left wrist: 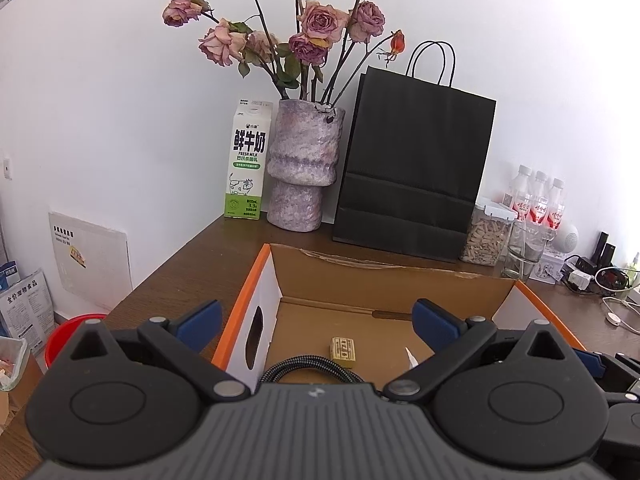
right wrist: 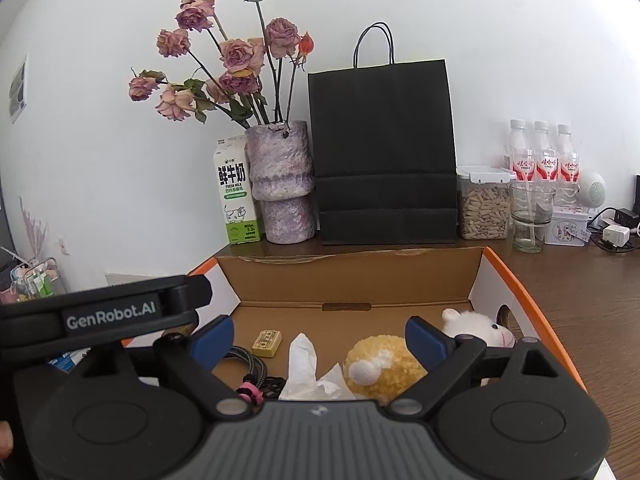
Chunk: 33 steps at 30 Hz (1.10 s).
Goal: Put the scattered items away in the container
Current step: 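Withdraw both tools from the box toward the remaining items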
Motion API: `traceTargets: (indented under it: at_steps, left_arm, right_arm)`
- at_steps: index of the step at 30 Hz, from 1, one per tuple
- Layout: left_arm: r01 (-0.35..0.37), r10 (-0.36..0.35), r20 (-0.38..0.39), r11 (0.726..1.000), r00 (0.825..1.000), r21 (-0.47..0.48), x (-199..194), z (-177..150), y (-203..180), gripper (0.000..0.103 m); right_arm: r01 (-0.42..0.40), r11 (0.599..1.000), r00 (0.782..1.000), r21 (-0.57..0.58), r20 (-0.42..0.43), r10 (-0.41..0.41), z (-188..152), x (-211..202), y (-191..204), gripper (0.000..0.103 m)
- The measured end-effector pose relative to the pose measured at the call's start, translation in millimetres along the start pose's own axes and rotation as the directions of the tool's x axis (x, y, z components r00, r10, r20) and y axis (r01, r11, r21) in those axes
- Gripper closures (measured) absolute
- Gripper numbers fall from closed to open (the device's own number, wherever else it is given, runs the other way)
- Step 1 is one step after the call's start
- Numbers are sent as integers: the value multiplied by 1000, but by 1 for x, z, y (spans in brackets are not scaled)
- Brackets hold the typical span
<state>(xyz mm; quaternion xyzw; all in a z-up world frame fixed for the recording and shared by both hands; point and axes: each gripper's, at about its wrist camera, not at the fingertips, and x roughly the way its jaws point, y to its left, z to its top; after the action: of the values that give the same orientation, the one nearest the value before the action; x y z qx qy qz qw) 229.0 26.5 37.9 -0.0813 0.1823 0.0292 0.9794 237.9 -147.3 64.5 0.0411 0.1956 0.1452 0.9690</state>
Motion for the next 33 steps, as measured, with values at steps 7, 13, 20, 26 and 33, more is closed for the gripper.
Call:
traceTargets:
  at_steps: [7,13,20,26,33]
  left_arm:
    - [-2,2,15,1000,1000,-15,-13,5,6,0]
    - [9,-8,33,1000,999,-11,-33,9,7,0]
    - [14,-14,54,1000,998,3,-57,13,5,0]
    - [14,-14,74,1000,997,6,-84,14,8,0]
    - [-16,14,81,1000,997,22,-116,6,17,0]
  right_arm:
    - [-10,1000,1000,-23,16,10,3,-9,7,10]
    - [-16,999,998,-42,52,19,7,-26,12,2]
    - [-30,998,997,-55,66,33,7,-48,18,0]
    - [-24,998,997,-65,70,28,2,-75,14,0]
    - [10,997,997,-77,72,-5,-12,-114,-4,0]
